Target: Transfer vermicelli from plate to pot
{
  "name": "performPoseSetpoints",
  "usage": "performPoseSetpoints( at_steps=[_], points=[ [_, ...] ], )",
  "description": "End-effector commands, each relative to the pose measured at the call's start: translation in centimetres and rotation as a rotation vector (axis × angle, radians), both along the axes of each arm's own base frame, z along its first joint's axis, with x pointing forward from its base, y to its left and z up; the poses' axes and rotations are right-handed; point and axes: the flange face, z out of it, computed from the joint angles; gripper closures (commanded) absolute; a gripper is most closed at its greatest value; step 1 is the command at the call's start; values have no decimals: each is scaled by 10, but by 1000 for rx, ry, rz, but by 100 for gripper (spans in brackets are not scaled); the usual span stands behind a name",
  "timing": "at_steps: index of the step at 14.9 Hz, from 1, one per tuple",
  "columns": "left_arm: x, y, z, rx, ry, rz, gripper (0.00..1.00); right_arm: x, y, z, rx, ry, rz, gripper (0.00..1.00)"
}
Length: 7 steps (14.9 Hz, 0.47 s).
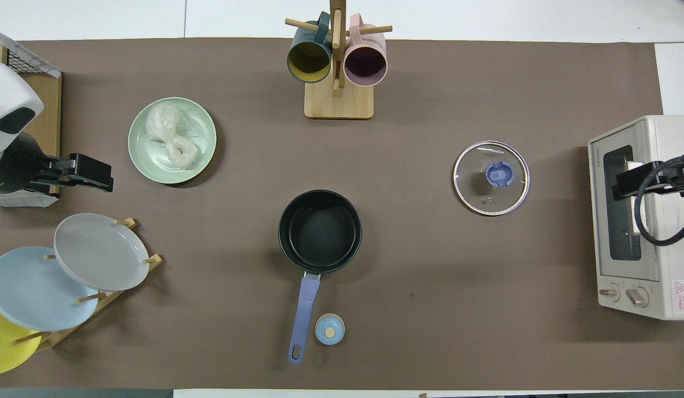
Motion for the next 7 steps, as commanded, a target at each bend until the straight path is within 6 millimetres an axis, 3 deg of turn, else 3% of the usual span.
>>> performPoseSetpoints(
  at_steps=[1, 7],
  points=[
    [-5, 3, 3, -14, -8, 11, 0, -3, 3, 3, 6, -13, -15, 0],
    [-5, 4, 2, -13, -2, 11, 0, -3, 5, 4, 29, -9, -15, 0]
  ],
)
